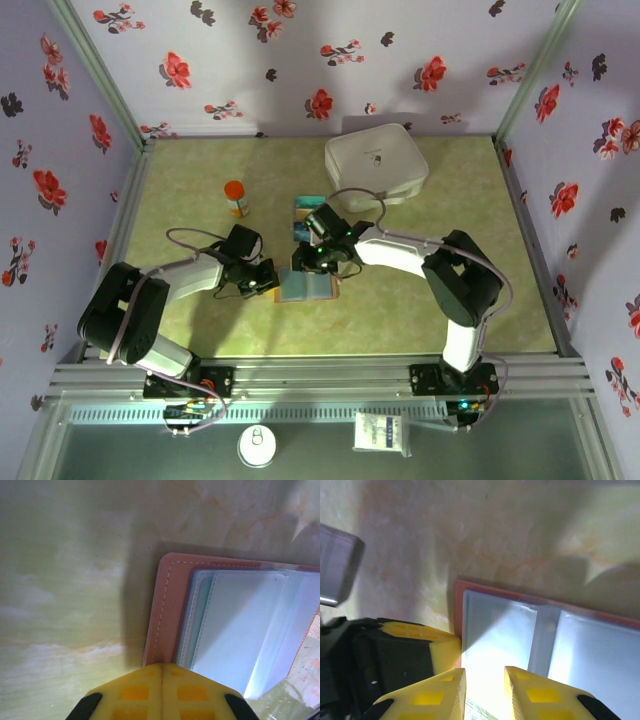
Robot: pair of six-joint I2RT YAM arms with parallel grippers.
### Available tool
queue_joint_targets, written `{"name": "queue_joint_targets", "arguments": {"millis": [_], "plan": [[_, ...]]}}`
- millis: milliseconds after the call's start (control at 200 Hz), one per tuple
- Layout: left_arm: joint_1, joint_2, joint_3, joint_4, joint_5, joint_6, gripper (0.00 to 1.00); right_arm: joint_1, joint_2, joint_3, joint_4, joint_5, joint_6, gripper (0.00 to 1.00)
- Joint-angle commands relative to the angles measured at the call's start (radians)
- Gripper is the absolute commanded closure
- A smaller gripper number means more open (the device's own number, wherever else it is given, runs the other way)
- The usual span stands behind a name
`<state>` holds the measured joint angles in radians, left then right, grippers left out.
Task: Take the credit cards out of the card holder
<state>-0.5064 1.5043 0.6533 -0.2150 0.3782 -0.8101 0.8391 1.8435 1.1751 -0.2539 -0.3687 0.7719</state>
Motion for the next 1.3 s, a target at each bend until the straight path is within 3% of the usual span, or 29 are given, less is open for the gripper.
{"name": "queue_joint_targets", "arguments": {"millis": [0,165,345,795,1295], "plan": [[-0.007,0.005,-0.022,-0.009,-0.016,-0.012,1.00,0.021,0.037,0.014,0.014,-0.017,0.049,0.72],[-0.007,-0.003,-0.020,-0.017,-0.022,-0.011,1.00,0.041,0.070,0.021,0.019,-0.027,0.059,0.73],[-0.006,0.006,-0.014,-0.022,-0.022,-0.005,1.00,0.046,0.092,0.021,0.038,-0.044,0.069,0.81],[-0.004,0.016,-0.002,-0.047,-0.033,0.006,1.00,0.037,0.063,0.008,-0.102,0.069,0.027,0.77],[-0.004,-0.024,0.045,-0.106,-0.053,0.011,1.00,-0.033,0.013,-0.166,0.159,-0.068,0.065,0.79]]}}
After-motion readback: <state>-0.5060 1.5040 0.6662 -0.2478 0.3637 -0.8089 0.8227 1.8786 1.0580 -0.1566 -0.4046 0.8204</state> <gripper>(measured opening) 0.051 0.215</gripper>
